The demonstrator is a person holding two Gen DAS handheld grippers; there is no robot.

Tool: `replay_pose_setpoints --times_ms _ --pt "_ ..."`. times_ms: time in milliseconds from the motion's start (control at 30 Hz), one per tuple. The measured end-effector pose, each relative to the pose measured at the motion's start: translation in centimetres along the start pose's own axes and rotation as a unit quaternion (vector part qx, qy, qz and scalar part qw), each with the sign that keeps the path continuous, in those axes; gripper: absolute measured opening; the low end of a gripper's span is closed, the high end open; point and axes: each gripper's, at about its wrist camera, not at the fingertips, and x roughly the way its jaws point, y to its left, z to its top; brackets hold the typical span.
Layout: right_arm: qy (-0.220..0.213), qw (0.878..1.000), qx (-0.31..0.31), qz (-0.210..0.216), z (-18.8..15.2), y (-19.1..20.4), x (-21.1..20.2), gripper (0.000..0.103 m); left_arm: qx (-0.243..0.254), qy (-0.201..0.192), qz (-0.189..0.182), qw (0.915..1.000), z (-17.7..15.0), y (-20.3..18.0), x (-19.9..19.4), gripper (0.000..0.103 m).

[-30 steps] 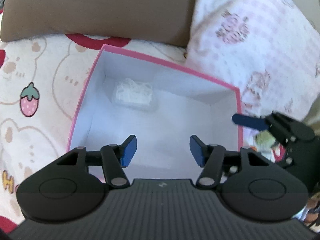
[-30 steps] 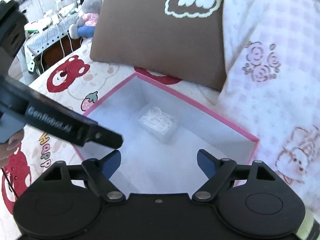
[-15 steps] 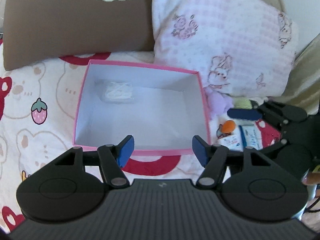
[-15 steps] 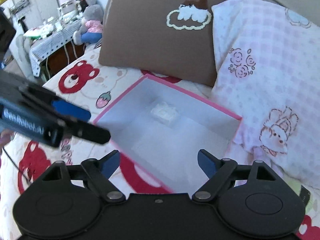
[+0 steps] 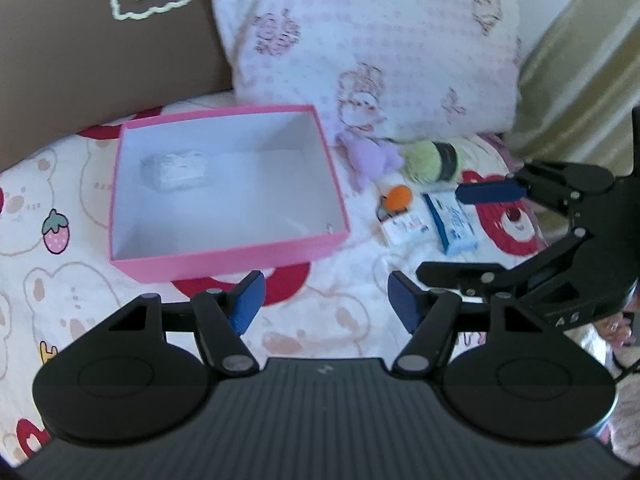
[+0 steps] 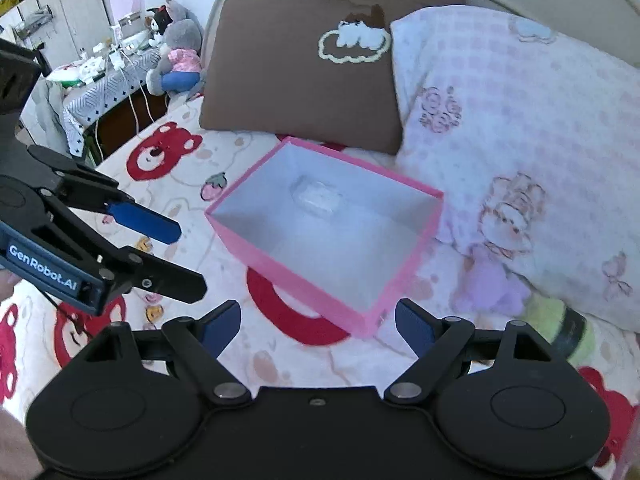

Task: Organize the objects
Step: 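Move the left tool back toward the blue-white wet-wipe pack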

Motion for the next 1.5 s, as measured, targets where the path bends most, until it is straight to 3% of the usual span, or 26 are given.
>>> replay_pose_setpoints --times_ms 233,367,567,1100,1200,1300,1500 --pt "-0.003 1.0 -0.011 -0.013 -3.6 -0.6 -3.4 0.088 0.031 0.024 -0.03 0.9988 -1.5 -3.1 0.6 0.07" --pt "0.003 1.0 -0.015 -0.022 -5.8 -1.3 -4.4 0.088 0.048 0.053 -0.034 0.9968 -2.3 -5.0 2.0 0.07" --pt "0.007 0.999 -0.001 -0.04 -8.4 -3.0 -5.7 0.088 0.067 0.067 -0.042 0.9946 -2.7 -7.2 3.2 0.071" --pt "0.012 0.994 0.094 -0.047 -15.5 -9.2 -5.2 0.087 0.099 0.121 -0.066 0.9855 -2.5 -12.0 10.1 0.074" --pt "-0.002 0.995 0.097 -0.039 -16.9 -10.2 -4.9 0.087 0.103 0.124 -0.069 0.9845 -2.3 -13.1 11.6 0.074" --pt "-0.046 0.994 0.098 -0.03 -18.4 -10.9 -4.6 0.087 0.096 0.134 -0.081 0.9829 -2.0 -13.8 13.3 0.077" --pt "-0.081 0.992 0.083 -0.047 -20.1 -12.2 -2.6 0.088 0.075 0.121 -0.092 0.9855 -0.9 -14.8 16.0 0.079"
